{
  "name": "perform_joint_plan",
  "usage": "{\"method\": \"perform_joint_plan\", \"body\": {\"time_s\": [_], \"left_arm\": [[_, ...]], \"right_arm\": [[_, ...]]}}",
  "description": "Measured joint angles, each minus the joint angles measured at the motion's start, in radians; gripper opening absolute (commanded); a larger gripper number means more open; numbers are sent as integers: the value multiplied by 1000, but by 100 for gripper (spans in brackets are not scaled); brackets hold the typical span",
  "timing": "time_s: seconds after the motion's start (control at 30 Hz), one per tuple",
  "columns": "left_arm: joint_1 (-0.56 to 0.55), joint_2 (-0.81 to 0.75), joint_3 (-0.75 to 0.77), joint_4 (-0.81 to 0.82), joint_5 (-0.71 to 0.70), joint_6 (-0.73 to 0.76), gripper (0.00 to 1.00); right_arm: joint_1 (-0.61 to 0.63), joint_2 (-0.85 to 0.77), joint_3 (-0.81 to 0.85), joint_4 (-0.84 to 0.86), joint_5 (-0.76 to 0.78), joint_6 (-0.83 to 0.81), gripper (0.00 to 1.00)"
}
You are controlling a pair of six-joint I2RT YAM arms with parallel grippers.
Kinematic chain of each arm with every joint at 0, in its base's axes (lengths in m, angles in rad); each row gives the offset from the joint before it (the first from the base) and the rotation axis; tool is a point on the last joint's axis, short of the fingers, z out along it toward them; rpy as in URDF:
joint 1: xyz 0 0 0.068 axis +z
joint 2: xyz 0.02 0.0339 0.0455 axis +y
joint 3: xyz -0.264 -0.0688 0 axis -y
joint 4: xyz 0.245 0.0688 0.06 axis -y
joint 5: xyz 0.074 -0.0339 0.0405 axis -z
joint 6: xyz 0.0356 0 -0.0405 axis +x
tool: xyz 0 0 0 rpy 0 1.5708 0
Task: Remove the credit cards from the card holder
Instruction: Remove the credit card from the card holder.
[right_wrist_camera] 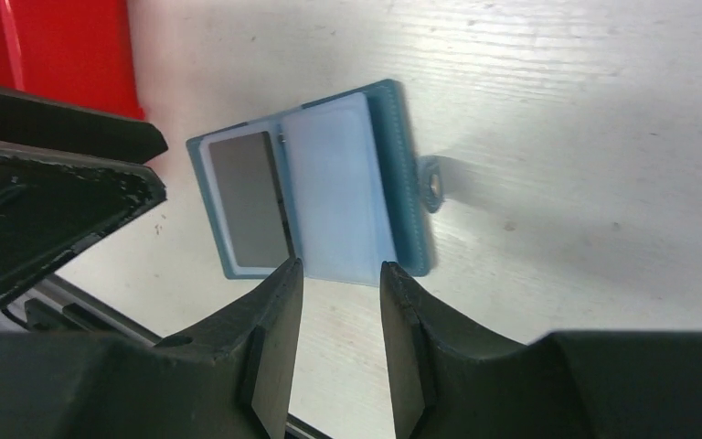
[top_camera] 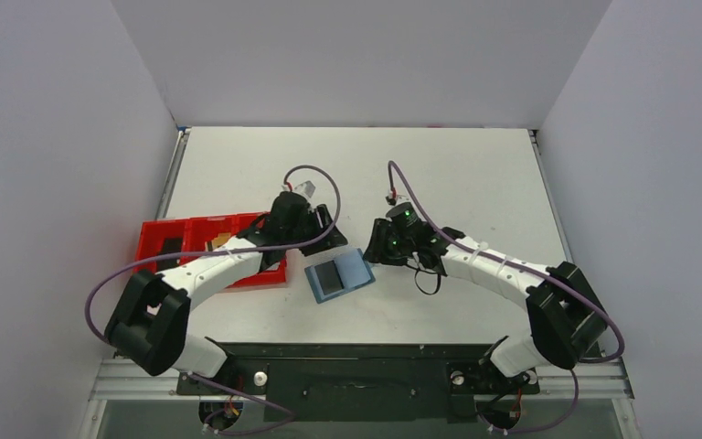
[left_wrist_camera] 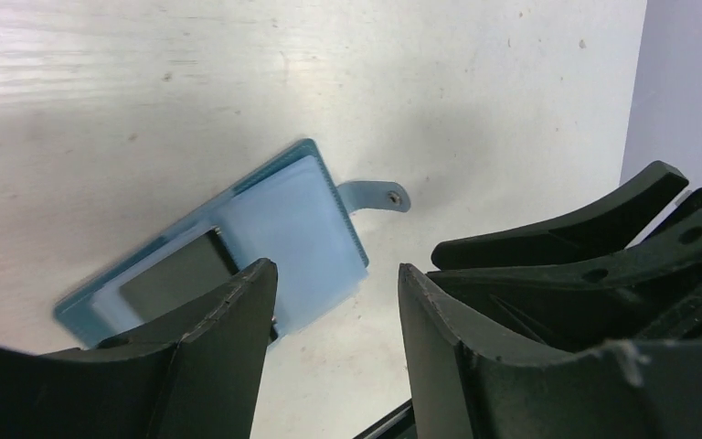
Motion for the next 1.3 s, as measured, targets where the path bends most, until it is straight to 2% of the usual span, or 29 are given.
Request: {"method": "perform_joint_plan", "body": {"time_s": [0.17,0.4,0.6,1.3], "left_arm": [[49,-105,-91,-38,-19,14,42],[58,-129,-203,-89,-37,25,16],[60,-130,-241,-85,-40,26,0],[60,16,-211,-22,-32,49,0]], "right_arm": [[21,79,56,14,-41,0,33],[50,225,120,61,-122,8,32],[63,313,137,106,-183,28,31],[61,379,96,246,-209,103,28]]}}
